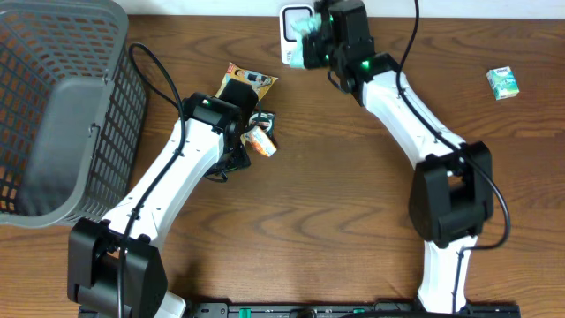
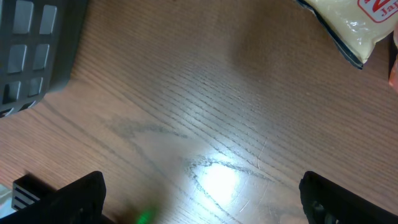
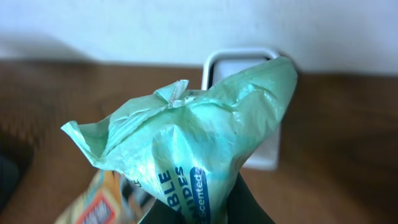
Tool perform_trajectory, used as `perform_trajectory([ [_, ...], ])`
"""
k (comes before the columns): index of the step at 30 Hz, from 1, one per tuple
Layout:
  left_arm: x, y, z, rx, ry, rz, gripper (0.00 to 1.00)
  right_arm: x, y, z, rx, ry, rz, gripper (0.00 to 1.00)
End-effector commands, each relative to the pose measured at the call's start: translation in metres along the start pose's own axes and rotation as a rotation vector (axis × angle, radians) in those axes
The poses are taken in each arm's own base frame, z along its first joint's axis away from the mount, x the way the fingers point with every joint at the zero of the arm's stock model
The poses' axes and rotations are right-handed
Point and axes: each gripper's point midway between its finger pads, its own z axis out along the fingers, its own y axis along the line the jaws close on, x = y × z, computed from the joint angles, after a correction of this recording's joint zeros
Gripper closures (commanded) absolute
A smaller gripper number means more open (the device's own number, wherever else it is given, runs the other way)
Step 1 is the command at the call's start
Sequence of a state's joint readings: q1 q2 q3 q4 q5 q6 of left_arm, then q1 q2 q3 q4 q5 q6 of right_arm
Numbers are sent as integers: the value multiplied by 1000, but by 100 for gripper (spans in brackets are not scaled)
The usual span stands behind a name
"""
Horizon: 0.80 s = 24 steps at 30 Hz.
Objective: Scan the item barcode
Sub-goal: 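Hold the green pack's barcode against the white scanner, then carry the green pack to the right table edge and release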
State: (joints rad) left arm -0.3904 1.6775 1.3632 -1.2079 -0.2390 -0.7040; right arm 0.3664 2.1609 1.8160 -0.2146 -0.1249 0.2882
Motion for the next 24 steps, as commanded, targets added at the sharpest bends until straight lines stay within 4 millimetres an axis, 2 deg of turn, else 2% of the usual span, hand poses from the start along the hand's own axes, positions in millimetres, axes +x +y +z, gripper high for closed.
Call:
perform_trajectory([
  [1, 0, 5, 0, -17, -6, -10, 2, -11, 1, 22, -15, -30, 44, 99],
  [4, 0, 5, 0, -17, -6, -10, 2, -29, -6, 44, 21, -85, 40, 99],
  [7, 0, 5, 0, -17, -6, -9, 2, -37, -21, 65, 93, -133, 33, 99],
  [10, 0, 5, 0, -17, -6, -10, 2, -39, -34, 75, 153, -155, 5, 99],
  [13, 0, 5, 0, -17, -6, -9, 3, -42, -45, 74, 185, -161, 7, 99],
  [20, 0, 5, 0, -17, -6, -10, 2, -38, -55, 72, 202, -133, 13, 99],
  [24, 0, 5, 0, -17, -6, -10, 2, -51, -70, 57, 253, -121, 26, 99],
])
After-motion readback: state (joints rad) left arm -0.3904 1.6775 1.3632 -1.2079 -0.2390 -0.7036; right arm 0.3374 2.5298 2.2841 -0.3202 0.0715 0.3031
